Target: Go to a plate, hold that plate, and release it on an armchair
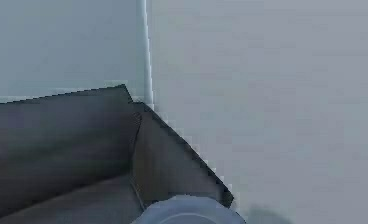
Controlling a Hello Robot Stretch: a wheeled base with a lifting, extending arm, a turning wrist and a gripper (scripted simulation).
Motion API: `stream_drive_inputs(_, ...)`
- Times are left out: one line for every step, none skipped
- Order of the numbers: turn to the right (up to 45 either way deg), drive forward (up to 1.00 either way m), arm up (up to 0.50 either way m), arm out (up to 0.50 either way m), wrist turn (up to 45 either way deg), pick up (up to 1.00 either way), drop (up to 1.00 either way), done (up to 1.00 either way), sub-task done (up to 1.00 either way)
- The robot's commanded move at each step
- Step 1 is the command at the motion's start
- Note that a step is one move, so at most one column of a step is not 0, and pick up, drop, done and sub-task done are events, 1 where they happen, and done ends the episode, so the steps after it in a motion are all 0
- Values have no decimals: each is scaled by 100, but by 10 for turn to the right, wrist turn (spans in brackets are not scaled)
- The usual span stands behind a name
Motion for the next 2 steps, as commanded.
stream_drive_inputs(-450,0,0,0,0,0,0,0,0)
stream_drive_inputs(-450,0,0,0,0,0,0,0,0)
